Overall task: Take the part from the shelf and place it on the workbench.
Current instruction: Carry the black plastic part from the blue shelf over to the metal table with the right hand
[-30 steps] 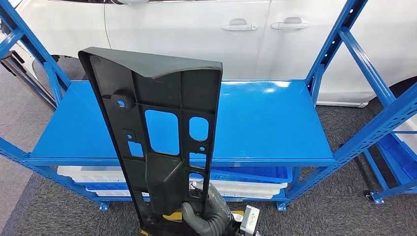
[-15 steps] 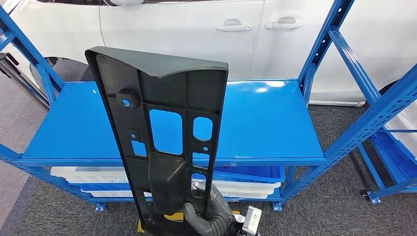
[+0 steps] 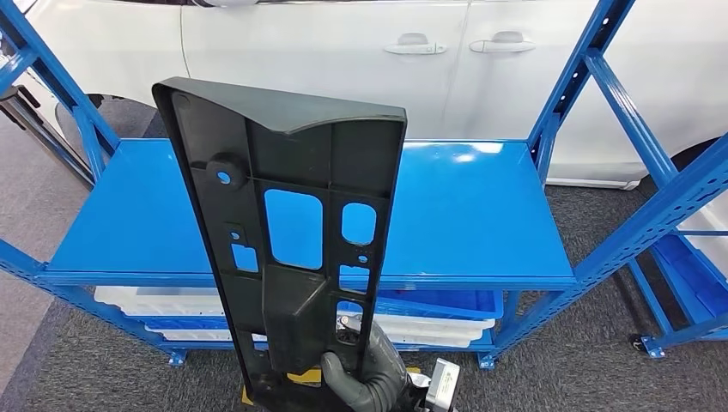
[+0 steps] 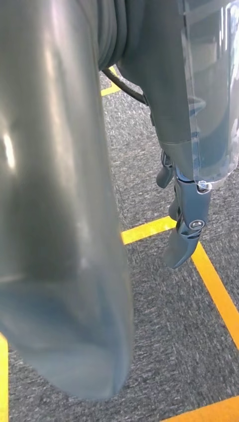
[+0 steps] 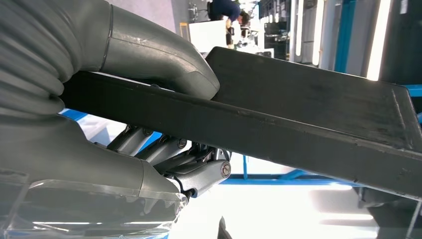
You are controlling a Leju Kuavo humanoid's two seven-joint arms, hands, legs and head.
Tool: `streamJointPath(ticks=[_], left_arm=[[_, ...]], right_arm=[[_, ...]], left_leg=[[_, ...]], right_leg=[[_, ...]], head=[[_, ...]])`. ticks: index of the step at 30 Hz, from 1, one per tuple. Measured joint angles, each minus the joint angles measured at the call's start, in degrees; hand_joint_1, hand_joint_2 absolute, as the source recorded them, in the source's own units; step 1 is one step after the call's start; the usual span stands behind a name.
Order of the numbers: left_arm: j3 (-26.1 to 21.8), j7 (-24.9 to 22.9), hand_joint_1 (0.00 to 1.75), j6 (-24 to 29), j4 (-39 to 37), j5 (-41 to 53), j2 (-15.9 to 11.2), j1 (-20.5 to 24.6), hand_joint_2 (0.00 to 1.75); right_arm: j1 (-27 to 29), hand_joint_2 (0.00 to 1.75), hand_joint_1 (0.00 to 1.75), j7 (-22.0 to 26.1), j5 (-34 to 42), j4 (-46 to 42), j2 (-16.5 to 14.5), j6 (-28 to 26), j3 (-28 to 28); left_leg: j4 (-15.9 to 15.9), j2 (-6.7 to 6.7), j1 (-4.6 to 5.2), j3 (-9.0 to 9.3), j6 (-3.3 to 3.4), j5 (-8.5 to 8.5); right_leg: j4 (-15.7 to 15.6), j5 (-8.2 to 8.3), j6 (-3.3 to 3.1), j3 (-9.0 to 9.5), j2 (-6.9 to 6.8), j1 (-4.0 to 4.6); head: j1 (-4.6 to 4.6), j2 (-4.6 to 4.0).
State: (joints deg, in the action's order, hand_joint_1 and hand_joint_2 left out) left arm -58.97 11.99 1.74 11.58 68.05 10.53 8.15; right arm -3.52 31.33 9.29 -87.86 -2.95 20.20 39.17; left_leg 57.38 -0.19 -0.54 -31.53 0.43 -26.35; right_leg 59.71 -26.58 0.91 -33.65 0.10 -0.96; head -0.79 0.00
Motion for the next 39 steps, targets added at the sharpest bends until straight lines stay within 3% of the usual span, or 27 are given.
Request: streamJointPath(ticks=[5, 7, 9, 10, 11, 12, 14, 16, 19, 20, 22, 24, 25, 26, 27, 30, 32, 34, 36, 37, 39], left_arm=[[-0.03, -0.45, 0.00, -0.48, 0.00, -0.39, 0.01, 0.11, 0.00], [-0.08, -0.63, 0.00, -0.64, 0.00, -0.44, 0.01, 0.13, 0.00], [-0.13, -0.81, 0.00, -0.76, 0.00, -0.45, 0.01, 0.08, 0.00], [-0.14, -0.89, 0.00, -0.81, 0.00, -0.45, 0.01, 0.04, 0.00], [-0.16, -0.97, 0.00, -0.86, 0.00, -0.45, 0.01, 0.02, 0.00], [-0.18, -1.01, 0.00, -0.90, 0.00, -0.48, 0.01, 0.02, 0.00], [-0.23, -1.08, 0.00, -0.96, 0.00, -0.59, 0.01, 0.13, 0.00], [-0.32, -1.15, 0.00, -1.04, 0.00, -0.71, 0.01, 0.26, 0.00], [-0.52, -1.21, 0.00, -1.12, 0.00, -0.77, 0.03, 0.20, 0.00], [-0.56, -1.22, 0.00, -1.14, 0.00, -0.78, 0.07, 0.21, 0.00], [-0.60, -1.22, 0.00, -1.19, 0.00, -0.81, 0.13, 0.33, 0.00], [-0.61, -1.22, 0.00, -1.25, 0.00, -0.87, 0.13, 0.32, 0.00], [-0.62, -1.21, 0.00, -1.27, 0.00, -0.90, 0.13, 0.28, 0.00], [-0.63, -1.21, 0.00, -1.31, 0.00, -0.92, 0.12, 0.24, 0.00], [-0.64, -1.21, 0.00, -1.36, 0.00, -0.94, 0.12, 0.22, 0.00], [-0.66, -1.21, 0.00, -1.56, 0.00, -1.10, 0.15, 0.22, 0.00], [-0.67, -1.21, 0.00, -1.60, 0.00, -1.28, 0.15, 0.18, 0.00], [-0.69, -1.21, 0.00, -1.56, 0.00, -1.38, 0.15, 0.12, 0.00], [-0.73, -1.21, 0.00, -1.44, 0.00, -1.39, 0.15, 0.02, 0.00], [-0.75, -1.21, 0.00, -1.36, 0.00, -1.38, 0.14, -0.05, 0.00], [-0.77, -1.19, 0.00, -1.17, 0.00, -1.37, 0.14, -0.12, 0.00]], right_arm=[[-0.28, 1.75, 1.75, 0.05, 0.16, 0.13, -0.01, 0.21, -0.04], [-0.44, 1.75, 1.75, 0.05, 0.27, 0.15, -0.02, 0.37, -0.03], [-0.49, 1.75, 1.75, 0.05, 0.46, 0.31, -0.01, 0.54, -0.02], [-0.47, 1.75, 1.75, 0.05, 0.54, 0.43, 0.00, 0.62, -0.02], [-0.46, 1.75, 1.75, 0.05, 0.61, 0.52, 0.00, 0.69, -0.01], [-0.46, 1.75, 1.75, 0.06, 0.65, 0.58, 0.00, 0.74, -0.01], [-0.50, 1.75, 1.75, 0.08, 0.71, 0.61, 0.00, 0.79, -0.01], [-0.55, 1.75, 1.75, 0.10, 0.76, 0.61, 0.00, 0.81, 0.00], [-0.57, 1.75, 1.75, 0.12, 0.85, 0.61, 0.01, 0.85, 0.02], [-0.59, 1.75, 1.75, 0.14, 0.87, 0.61, 0.02, 0.86, 0.02], [-0.65, 1.75, 1.75, 0.17, 0.88, 0.62, 0.08, 0.86, 0.02], [-0.68, 1.75, 1.75, 0.19, 0.91, 0.67, 0.19, 0.88, 0.02], [-0.67, 1.75, 1.75, 0.19, 0.93, 0.72, 0.25, 0.89, 0.02], [-0.67, 1.75, 1.75, 0.19, 0.95, 0.78, 0.31, 0.89, 0.02], [-0.67, 1.75, 1.75, 0.19, 0.98, 0.84, 0.34, 0.89, 0.02], [-0.87, 1.75, 1.75, 0.19, 1.12, 0.88, 0.37, 0.94, 0.03], [-1.07, 1.75, 1.75, 0.22, 1.23, 0.88, 0.37, 0.97, 0.05], [-1.15, 1.75, 1.75, 0.27, 1.33, 0.89, 0.36, 0.99, 0.09], [-1.22, 1.75, 1.75, 0.28, 1.39, 0.90, 0.33, 1.02, 0.22], [-1.25, 1.75, 1.75, 0.28, 1.42, 0.90, 0.32, 1.03, 0.30], [-1.26, 1.75, 1.75, 0.28, 1.46, 0.90, 0.30, 1.04, 0.40]], left_leg=[[0.98, 0.00, -0.17, -0.48, -1.58, -0.88], [5.85, 0.02, -0.25, -2.53, -2.00, -4.04], [13.51, 0.02, -0.25, -5.90, -2.23, -7.64], [15.97, 0.02, -0.25, -6.95, -2.27, -8.34], [16.28, 0.02, -0.25, -6.99, -2.21, -7.89], [14.42, 0.02, -0.24, -5.95, -2.06, -6.50], [6.48, 0.00, -0.17, -1.79, -1.54, -2.91], [1.18, -0.07, 0.08, 0.68, -0.98, -1.20], [0.32, -0.11, 0.18, 0.41, -0.08, -0.43], [0.10, -0.04, 0.07, 0.17, 0.34, 0.03], [-0.30, 0.14, -0.17, -0.61, 1.07, 1.05], [-0.27, 0.28, -0.07, -1.80, 1.36, 1.86], [-0.22, 0.33, -0.04, -2.40, 1.37, 2.27], [-0.15, 0.37, -0.02, -2.99, 1.33, 2.67], [-0.06, 0.39, -0.01, -3.57, 1.24, 3.07], [0.49, 0.30, 0.04, -4.99, 0.70, 4.08], [0.67, 0.26, 0.11, -5.39, 0.05, 4.78], [0.37, 0.23, 0.11, -5.55, -0.69, 5.67], [1.02, 0.16, 0.02, -6.35, -1.30, 4.56], [2.65, 0.14, -0.03, -7.07, -1.55, 2.50], [9.21, 0.15, -0.16, -8.91, -1.95, -3.36]], right_leg=[[-1.44, 0.40, -1.85, 0.33, 0.12, 0.30], [-1.68, 0.61, -2.43, 0.36, -0.05, 0.22], [-1.65, 0.70, -2.68, 0.19, -0.14, 0.36], [-1.60, 0.74, -2.73, 0.11, -0.16, 0.45], [-1.52, 0.77, -2.75, 0.05, -0.15, 0.53], [-1.43, 0.80, -2.75, 0.03, -0.12, 0.59], [-1.23, 0.86, -2.63, 0.00, -0.07, 0.71], [-1.08, 1.09, -2.19, -0.21, -0.03, 0.88], [-1.18, 1.62, -1.09, -0.60, 0.00, 0.89], [-0.80, 1.08, -0.76, -0.88, 0.01, 0.86], [2.88, -2.44, -0.27, -2.43, 0.04, 0.74], [10.40, -7.43, 0.13, -4.97, 0.03, 0.59], [13.59, -8.96, 0.32, -5.74, 0.03, 0.55], [14.98, -9.37, 0.43, -5.59, 0.02, 0.52], [13.96, -8.67, 0.44, -4.23, 0.02, 0.49], [2.10, -4.89, -0.06, 3.96, 0.01, 0.54], [-2.09, -4.12, -0.58, 6.36, 0.07, 0.83], [-2.32, -3.36, -1.25, 5.73, 0.11, 0.97], [-2.71, -2.15, -2.14, 4.71, -0.05, 0.74], [-2.90, -1.41, -2.52, 4.02, -0.14, 0.58], [-2.92, -0.12, -2.92, 2.45, -0.25, 0.62]], head=[[-0.02, 0.00], [-0.02, 0.00], [-0.02, 0.00], [-0.02, 0.00], [-0.02, 0.00], [-0.02, 0.00], [-0.02, 0.00], [-0.02, 0.00], [-0.02, 0.00], [-0.02, 0.00], [-0.01, 0.00], [0.00, 0.00], [0.00, 0.00], [0.00, 0.00], [0.00, 0.00], [0.00, 0.00], [0.00, 0.00], [0.00, 0.00], [0.00, 0.00], [0.00, 0.00], [0.00, 0.00]])
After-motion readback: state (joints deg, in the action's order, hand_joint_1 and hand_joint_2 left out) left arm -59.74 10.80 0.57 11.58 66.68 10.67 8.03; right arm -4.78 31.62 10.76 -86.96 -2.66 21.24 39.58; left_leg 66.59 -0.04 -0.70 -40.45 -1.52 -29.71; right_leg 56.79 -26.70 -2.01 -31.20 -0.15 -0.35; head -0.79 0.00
